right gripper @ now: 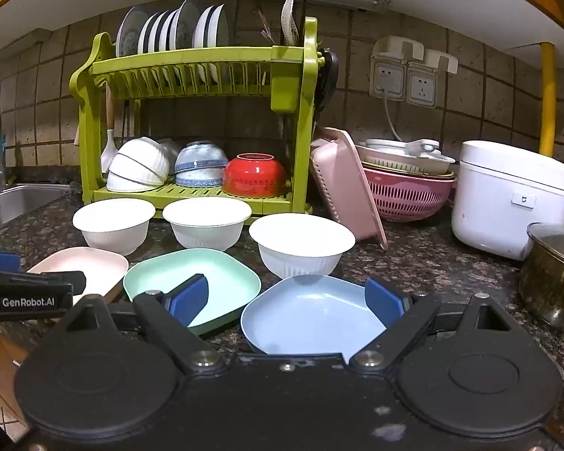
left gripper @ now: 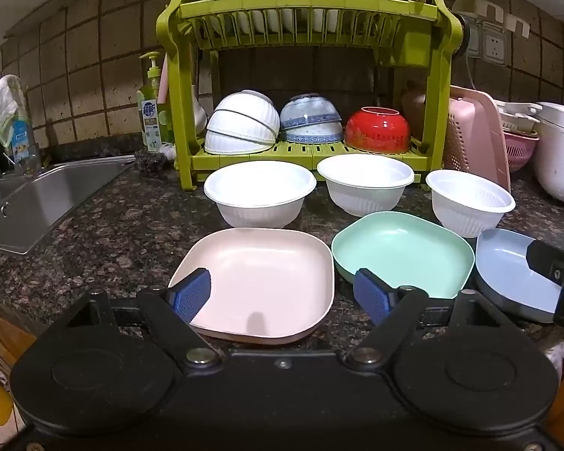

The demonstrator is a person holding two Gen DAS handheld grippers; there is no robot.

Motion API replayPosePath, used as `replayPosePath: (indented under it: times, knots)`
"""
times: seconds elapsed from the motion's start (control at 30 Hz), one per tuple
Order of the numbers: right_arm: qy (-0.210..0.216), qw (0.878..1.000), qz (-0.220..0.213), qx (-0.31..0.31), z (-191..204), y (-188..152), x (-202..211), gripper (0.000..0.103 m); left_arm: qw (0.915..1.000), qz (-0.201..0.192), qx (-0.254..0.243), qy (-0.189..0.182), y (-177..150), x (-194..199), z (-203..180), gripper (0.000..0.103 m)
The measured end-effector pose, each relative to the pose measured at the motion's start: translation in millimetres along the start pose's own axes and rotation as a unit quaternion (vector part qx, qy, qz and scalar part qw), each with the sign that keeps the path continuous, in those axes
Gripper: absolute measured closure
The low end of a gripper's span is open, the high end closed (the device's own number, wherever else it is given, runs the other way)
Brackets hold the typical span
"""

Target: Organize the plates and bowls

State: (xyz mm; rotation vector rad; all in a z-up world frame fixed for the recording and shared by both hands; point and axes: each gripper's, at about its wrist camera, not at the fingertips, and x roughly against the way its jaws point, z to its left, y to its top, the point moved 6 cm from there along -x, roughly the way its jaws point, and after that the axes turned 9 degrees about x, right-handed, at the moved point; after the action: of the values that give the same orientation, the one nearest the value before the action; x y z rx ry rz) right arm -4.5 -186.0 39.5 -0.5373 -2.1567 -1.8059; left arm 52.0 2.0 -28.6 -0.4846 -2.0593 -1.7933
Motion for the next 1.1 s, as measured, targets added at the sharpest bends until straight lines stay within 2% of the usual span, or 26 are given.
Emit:
replayPosePath:
  times: [1.1]
  knots:
    - [-0.004, 1.000, 0.002, 0.005, 6.4, 4.5, 1.2, 0.008, 1.0000, -0.002, -0.002, 0.007, -3.3, 0.2, 0.9, 0.020]
